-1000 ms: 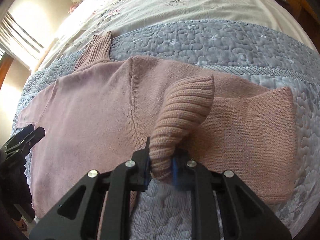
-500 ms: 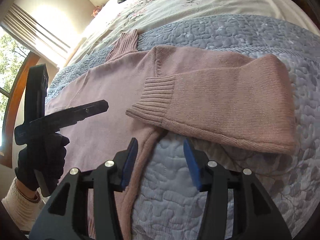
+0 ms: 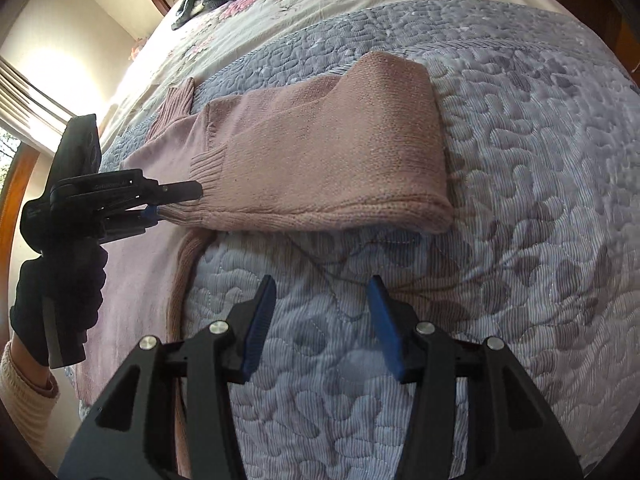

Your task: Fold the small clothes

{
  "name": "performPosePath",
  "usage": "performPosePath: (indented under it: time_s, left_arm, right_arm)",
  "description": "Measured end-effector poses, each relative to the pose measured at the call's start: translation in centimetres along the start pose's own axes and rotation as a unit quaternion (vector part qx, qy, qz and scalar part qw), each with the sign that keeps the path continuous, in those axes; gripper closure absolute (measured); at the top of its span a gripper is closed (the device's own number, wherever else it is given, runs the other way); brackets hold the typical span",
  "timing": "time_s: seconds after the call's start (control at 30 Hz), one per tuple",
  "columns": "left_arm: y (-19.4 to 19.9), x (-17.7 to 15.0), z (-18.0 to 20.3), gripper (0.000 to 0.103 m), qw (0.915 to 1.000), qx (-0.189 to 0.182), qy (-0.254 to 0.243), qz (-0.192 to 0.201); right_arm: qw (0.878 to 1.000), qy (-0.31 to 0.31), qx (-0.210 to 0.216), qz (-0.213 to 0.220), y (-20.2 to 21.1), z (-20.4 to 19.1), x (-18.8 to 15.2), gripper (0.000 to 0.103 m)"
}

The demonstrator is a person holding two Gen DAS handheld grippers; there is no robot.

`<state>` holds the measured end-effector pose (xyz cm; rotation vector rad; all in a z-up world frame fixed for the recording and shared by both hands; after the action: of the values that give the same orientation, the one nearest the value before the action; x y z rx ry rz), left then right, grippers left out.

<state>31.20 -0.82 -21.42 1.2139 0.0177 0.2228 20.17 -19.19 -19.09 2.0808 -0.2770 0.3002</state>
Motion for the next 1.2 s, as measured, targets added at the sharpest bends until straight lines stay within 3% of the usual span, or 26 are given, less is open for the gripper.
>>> performPosePath:
  time_s: [0.03,0.07,0.17,0.33,0.57,0.83,1.1,1.13,1.2]
  left_arm:
    - [0.2,0.1,-0.2,0.09,1.0,0.004,0.001,0.003]
    - [0.6,0.2,-0.4,0.094,0.9999,0.002,0.004,0.009]
    - [2.7,0.4,-1.0,0.095,0.9991,-0.014,0.011,0.037]
    - [7.1,1.7,-4.1,0.095,0.9953,-0.006,0.02,0.095]
    - [12.3,4.3,-13.4,0.095,0.9849,0.066,0.046,0.154]
    - [17.3,6.4,-23.2,0.096,0.9685,0.13,0.085,0.195]
    - [19.7,8.1,-29.9,0.096,0.9555,0.157,0.124,0.217]
    - [19.5,8.2,-30.3,0.096,0.9552,0.161,0.124,0.215]
    - [18.6,8.2,-31.3,0.096,0.9548,0.173,0.124,0.208]
  right_arm:
    - [1.0,-0.002,-0.001,0.002,0.2,0.1,0.0,0.054]
    - [1.0,-0.003,0.0,0.005,0.4,0.1,0.1,0.054]
    - [1.0,-0.006,0.0,0.011,0.9,0.0,0.5,0.054]
    - [1.0,-0.011,0.001,0.021,1.4,-0.7,1.7,0.054]
    - [0.999,-0.027,0.006,0.02,0.1,-1.9,3.5,0.048]
    - [0.997,-0.052,0.054,-0.001,-4.2,-5.4,6.1,0.041]
    - [0.993,-0.078,0.088,-0.03,-8.8,-8.5,6.9,0.041]
    - [0.993,-0.079,0.086,-0.034,-9.3,-8.6,6.9,0.042]
    - [0.992,-0.08,0.086,-0.045,-10.2,-8.9,6.6,0.06]
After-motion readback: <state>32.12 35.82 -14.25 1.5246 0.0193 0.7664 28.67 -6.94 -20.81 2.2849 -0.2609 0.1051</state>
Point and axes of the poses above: each gripper's, at about its wrist camera, not at the fingertips, and y roughly against the way its jaws point, z to its right, x to its top, the point moved 10 cm from there along -y, roughly the way its jaws point, and after that the axes turned 9 degrees about x, right-handed, at the moved point
